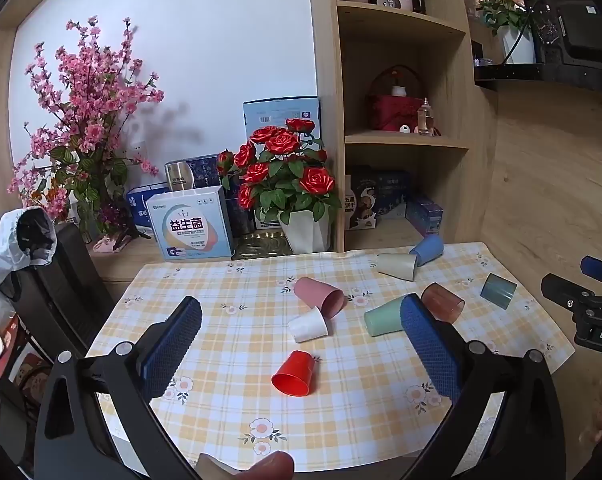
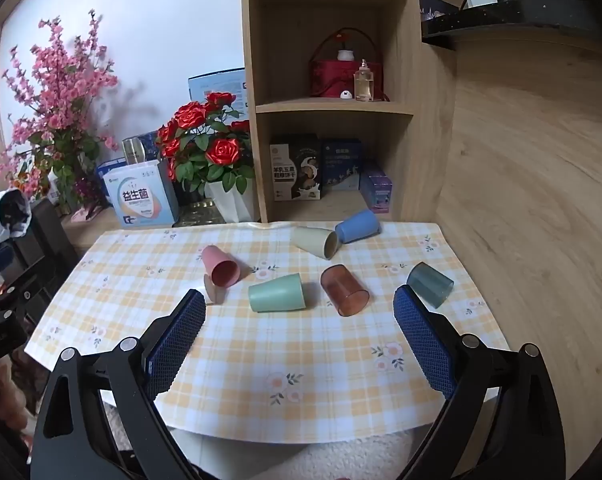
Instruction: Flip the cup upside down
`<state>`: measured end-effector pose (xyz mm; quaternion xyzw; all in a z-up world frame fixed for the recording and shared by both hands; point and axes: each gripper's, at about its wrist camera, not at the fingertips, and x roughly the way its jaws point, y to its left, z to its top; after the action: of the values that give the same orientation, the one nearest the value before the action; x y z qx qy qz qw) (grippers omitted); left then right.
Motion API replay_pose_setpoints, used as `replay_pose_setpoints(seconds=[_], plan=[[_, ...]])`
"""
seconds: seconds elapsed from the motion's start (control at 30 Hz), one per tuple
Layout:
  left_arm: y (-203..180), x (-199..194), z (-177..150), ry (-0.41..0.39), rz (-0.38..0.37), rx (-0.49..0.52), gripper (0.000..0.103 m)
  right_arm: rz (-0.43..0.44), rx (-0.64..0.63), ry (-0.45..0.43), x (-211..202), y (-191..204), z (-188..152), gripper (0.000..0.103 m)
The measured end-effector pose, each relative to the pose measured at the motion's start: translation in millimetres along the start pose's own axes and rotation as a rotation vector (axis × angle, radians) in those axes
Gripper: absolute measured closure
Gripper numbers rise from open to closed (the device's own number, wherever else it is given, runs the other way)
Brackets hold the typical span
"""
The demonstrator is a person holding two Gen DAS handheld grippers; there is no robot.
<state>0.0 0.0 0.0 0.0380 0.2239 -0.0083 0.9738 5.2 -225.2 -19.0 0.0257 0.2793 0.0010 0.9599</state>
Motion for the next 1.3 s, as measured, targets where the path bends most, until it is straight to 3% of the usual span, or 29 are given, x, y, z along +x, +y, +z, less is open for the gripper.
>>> replay_pose_setpoints(seconds=[1.3], plan=[[0.9, -4.0, 1.6, -0.019, -0.002, -0.004, 0.006, -0.011, 0.008, -0.016, -5.5, -7.0, 3.3, 0.011]])
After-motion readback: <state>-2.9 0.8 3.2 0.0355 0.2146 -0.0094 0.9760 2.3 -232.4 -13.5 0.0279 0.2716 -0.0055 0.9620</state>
